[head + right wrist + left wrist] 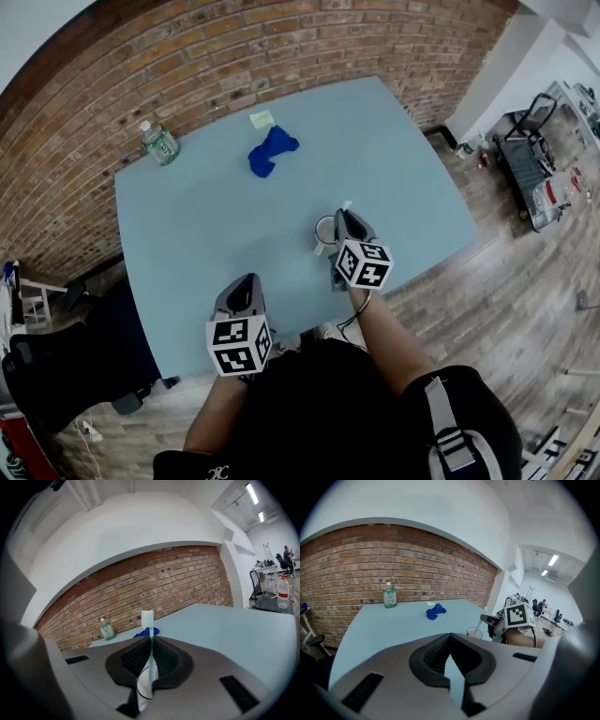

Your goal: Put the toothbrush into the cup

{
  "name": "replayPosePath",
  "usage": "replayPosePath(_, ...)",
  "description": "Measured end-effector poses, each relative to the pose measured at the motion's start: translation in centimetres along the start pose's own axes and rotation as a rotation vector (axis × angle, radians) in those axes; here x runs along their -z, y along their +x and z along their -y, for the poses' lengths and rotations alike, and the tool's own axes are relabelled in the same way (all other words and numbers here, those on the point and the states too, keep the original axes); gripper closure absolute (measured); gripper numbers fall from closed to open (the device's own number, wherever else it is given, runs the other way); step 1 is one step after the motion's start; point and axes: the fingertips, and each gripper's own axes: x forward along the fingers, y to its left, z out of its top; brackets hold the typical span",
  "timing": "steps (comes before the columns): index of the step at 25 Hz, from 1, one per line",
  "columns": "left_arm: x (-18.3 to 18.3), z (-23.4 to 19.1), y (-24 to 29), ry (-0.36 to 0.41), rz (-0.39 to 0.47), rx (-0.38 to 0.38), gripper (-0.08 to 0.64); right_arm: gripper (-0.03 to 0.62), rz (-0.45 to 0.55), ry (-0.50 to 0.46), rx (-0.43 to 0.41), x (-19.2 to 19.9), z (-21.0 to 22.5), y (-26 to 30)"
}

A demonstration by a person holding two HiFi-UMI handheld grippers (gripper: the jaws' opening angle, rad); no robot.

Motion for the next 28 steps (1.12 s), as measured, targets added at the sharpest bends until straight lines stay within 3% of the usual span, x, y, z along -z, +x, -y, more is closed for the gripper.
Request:
replayPosePath(7,1.2,-0.8,0.1,-0.037,-0.026,-0.023,0.554,0.563,-0.060,0.054,0.005,2.4,0.7,1.2)
replayPosePath(18,1.2,0.0,0.5,-0.035,-0.028,-0.017,0.554,0.563,-0.135,0.066,0.115,4.2,3.2,1.9)
replayPosePath(28,0.1,0.9,1.0,-0.017,-0.006,0.016,0.554,0.557,-0.153,0.073,0.125,4.6,4.0,1.7)
